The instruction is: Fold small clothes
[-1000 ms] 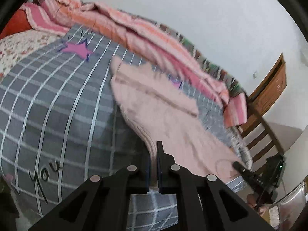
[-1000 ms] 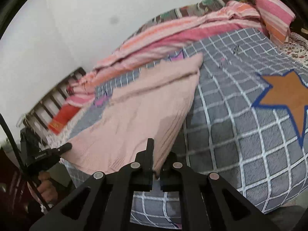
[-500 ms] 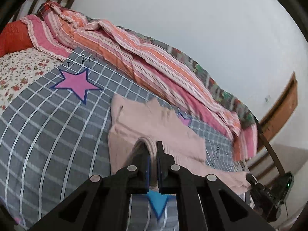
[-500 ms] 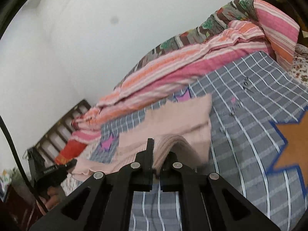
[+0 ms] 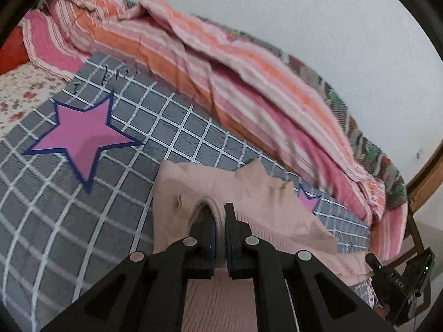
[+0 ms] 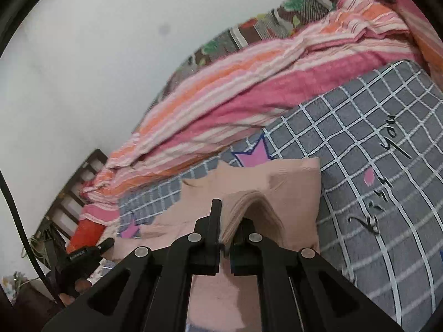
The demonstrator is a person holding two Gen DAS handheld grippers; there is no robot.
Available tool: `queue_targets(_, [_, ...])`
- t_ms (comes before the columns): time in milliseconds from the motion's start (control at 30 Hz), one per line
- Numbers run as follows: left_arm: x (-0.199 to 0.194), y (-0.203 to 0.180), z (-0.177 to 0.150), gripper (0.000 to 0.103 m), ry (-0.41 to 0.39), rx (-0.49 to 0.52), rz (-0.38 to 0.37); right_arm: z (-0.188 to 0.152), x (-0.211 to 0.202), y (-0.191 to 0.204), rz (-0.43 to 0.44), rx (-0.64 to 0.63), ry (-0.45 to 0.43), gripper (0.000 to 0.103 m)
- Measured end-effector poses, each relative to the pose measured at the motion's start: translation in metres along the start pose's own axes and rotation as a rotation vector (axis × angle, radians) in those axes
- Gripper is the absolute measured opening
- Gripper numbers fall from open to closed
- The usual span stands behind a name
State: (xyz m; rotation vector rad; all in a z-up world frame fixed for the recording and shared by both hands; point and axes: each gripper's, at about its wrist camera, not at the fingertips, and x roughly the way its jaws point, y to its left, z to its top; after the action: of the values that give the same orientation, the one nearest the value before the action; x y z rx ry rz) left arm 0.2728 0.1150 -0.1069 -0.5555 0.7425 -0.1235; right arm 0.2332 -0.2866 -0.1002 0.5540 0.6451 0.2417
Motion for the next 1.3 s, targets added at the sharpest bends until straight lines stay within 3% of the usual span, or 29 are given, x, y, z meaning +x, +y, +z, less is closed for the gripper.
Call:
queue_targets(233, [0.056,0.003,0.021,0.007,0.063,-0.035,0.026,0.02,0.055,-0.011,-0.077,-0.027,0.059,0.005])
queue_targets(300, [0.067,0.005,0.026,0.008,0.079,-0.052,-0.007,0.027,0.07,-0.018,-0.096,-0.011,0.072,0.005])
queue_targets(367, [0.07,0.003,0.03,0.027,0.06,-0.05,-0.011,0.032,0.082,-0.023,-0.115,0.018,0.09,0.014])
queue_targets(400, [0.068,0.0,0.031,0.043,0.047,-0.034,0.012,0.035,0.088,-0.025,-0.135,0.023,0.102,0.029])
queue_targets(433, [0.064,-0.002,0.031,0.05,0.035,-0.021,0.015,0.037,0.092,-0.026,-0.144,0.023,0.115,0.043])
queue_targets(467, [0.06,-0.004,0.03,0.051,0.028,-0.005,0.009,0.037,0.09,-0.026,-0.136,0.024,0.119,0.046])
queue_targets(667, [0.027,-0.006,0.005,0.057,0.039,0.078,0.028,0.02,0.052,-0.019,-0.159,-0.061,0.127,0.046])
queue_targets(833, [-0.006,0.002,-0.042,0.06,0.057,0.171,0.082,-0.015,-0.002,-0.017,-0.181,-0.158,0.13,0.05])
queue_targets(933, [-0.021,0.013,-0.071,0.06,0.089,0.154,0.079,-0.042,-0.027,-0.015,-0.163,-0.2,0.147,0.06])
queue_targets(1067, [-0.034,0.03,-0.105,0.06,0.127,0.111,0.035,-0.074,-0.035,-0.02,-0.134,-0.183,0.207,0.06])
queue_targets(1200, [-0.03,0.034,-0.107,0.06,0.11,0.072,-0.022,-0.088,-0.019,-0.029,-0.095,-0.091,0.254,0.06])
queue_targets(1300, [-0.011,0.041,-0.094,0.06,0.126,-0.012,-0.068,-0.087,-0.006,-0.035,-0.077,-0.02,0.236,0.06])
